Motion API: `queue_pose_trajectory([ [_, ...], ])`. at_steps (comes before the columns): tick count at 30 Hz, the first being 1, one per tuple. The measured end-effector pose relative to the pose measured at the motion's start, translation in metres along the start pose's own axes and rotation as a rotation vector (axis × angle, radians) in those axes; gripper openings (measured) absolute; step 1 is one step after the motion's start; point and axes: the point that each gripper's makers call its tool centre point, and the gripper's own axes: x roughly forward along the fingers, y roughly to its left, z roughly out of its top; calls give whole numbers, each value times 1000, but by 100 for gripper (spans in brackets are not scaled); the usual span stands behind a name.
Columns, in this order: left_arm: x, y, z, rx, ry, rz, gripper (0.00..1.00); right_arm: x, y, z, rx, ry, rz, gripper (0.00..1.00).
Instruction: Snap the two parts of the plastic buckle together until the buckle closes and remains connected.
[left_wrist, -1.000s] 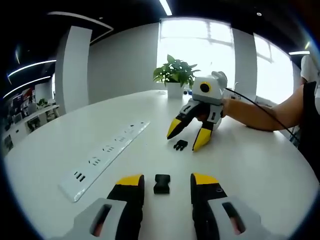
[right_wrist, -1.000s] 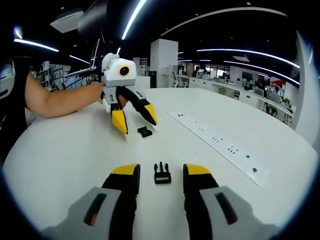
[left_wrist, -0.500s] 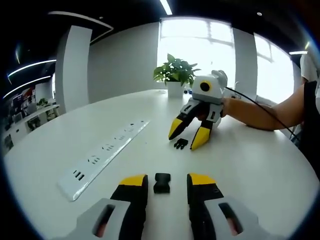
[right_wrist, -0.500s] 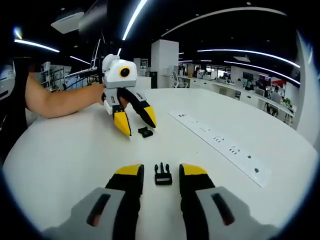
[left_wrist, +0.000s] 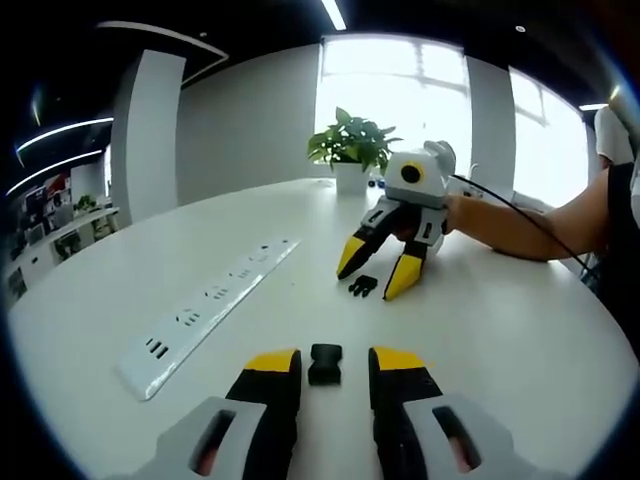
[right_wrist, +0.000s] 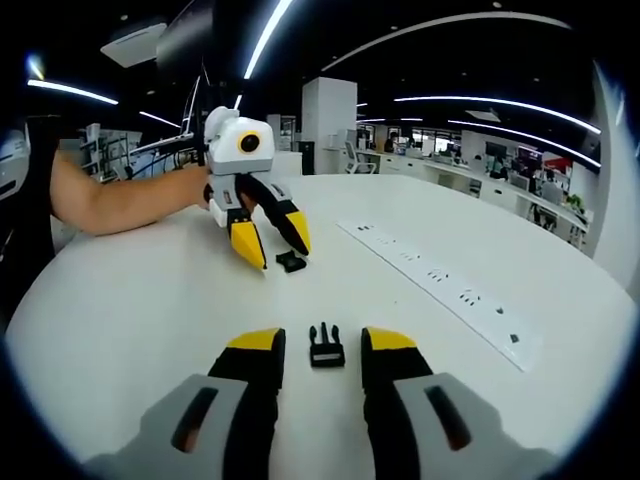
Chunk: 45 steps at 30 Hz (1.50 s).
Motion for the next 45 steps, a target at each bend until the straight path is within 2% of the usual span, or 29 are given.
queue_pose_trajectory([
  [18, 2, -1, -2, 12, 3, -7, 24, 0, 3, -1, 8, -4, 8, 31],
  [45, 2, 2, -4, 48, 9, 16, 18, 0, 3, -1, 14, -6, 16, 28],
])
